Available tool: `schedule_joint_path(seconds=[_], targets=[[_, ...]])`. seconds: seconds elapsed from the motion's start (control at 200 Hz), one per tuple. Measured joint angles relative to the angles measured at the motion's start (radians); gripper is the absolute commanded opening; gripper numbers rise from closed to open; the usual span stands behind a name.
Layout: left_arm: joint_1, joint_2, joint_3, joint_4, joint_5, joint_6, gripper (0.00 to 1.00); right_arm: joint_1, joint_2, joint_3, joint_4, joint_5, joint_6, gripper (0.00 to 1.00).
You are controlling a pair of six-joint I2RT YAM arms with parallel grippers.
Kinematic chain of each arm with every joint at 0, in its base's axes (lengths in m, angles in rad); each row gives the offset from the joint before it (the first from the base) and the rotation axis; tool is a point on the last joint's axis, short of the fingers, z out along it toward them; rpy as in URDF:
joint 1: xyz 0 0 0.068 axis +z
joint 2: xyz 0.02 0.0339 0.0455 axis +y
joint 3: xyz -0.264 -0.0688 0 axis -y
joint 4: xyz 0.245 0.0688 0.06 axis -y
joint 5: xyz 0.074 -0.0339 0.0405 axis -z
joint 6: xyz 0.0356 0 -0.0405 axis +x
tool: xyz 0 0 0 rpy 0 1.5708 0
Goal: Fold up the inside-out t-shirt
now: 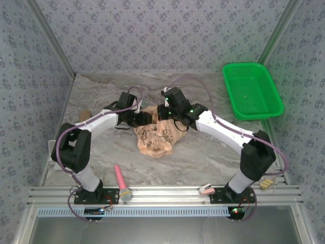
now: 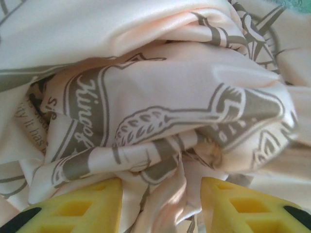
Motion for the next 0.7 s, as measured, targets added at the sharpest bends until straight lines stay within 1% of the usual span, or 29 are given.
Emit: schedule_joint_path(seconds=[0.115, 0.18, 0.28, 0.435, 0.54, 0.7], targets=[[-0.002, 0.003, 0.0, 0.003, 0.001, 0.006, 0.46, 0.002, -0.019, -0.06, 0.023, -0.041, -0.02, 0.0], [-0.005, 0.006, 0.0, 0.009, 0.0, 0.011, 0.49, 0.001, -0.023, -0.101, 0.029, -0.058, -0.029, 0.0], [-0.021, 0.015, 0.0, 0.024, 0.0, 0.04, 0.5, -0.018, -0.033, -0.151, 0.027, -0.124, -0.04, 0.0], [-0.05, 0.026, -0.003, 0.038, 0.004, 0.095, 0.5, -0.124, -0.071, -0.153, 0.014, -0.26, -0.051, 0.0], [-0.061, 0.026, -0.021, 0.072, 0.004, 0.113, 0.5, -0.191, -0.103, -0.151, -0.002, -0.322, -0.075, 0.0], [-0.069, 0.025, -0.061, 0.116, 0.003, 0.129, 0.5, -0.237, -0.124, -0.152, -0.031, -0.402, -0.1, 0.0]])
